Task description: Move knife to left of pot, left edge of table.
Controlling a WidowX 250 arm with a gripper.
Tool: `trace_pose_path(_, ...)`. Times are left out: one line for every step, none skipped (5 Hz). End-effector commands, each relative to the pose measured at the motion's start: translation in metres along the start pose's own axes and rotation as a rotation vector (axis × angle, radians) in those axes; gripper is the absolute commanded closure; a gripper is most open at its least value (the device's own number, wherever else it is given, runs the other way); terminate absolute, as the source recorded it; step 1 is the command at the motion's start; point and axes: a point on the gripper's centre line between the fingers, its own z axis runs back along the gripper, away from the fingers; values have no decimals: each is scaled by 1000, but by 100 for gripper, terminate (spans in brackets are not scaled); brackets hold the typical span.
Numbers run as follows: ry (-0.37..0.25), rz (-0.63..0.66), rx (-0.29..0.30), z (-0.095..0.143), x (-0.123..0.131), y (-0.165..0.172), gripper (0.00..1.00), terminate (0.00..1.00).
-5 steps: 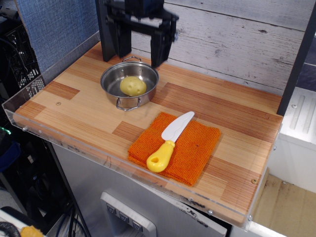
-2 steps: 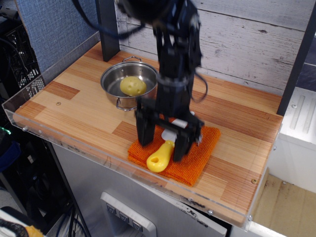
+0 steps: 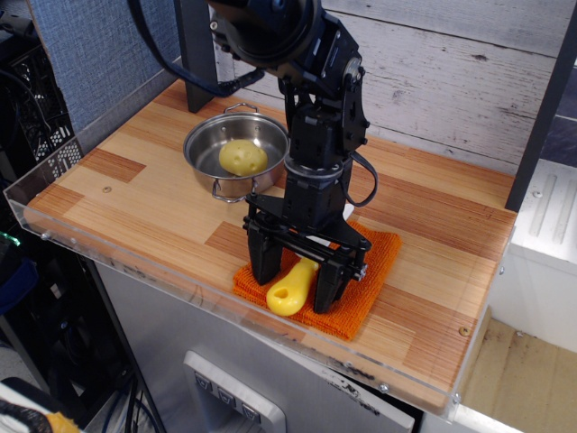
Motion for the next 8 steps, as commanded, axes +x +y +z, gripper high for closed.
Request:
trace_pose_path(-66, -12, -20, 23, -4, 3, 0, 0)
trace_pose_path(-91, -20, -34, 33, -5, 4, 0, 0)
trace_pose_path(-100, -30, -37, 35, -6, 3, 0, 0)
trace_pose_path(-79, -34, -36, 27, -5, 3, 0, 0)
trace_pose_path(-59, -37, -37, 18, -4, 2, 0, 0)
trace_pose_path(-38, -40, -31, 11, -1, 1, 0, 0)
trace_pose_path(-32, -41, -29, 9, 0, 2, 0, 0)
trace_pose_path(-38, -38, -30, 12, 1, 4, 0, 0)
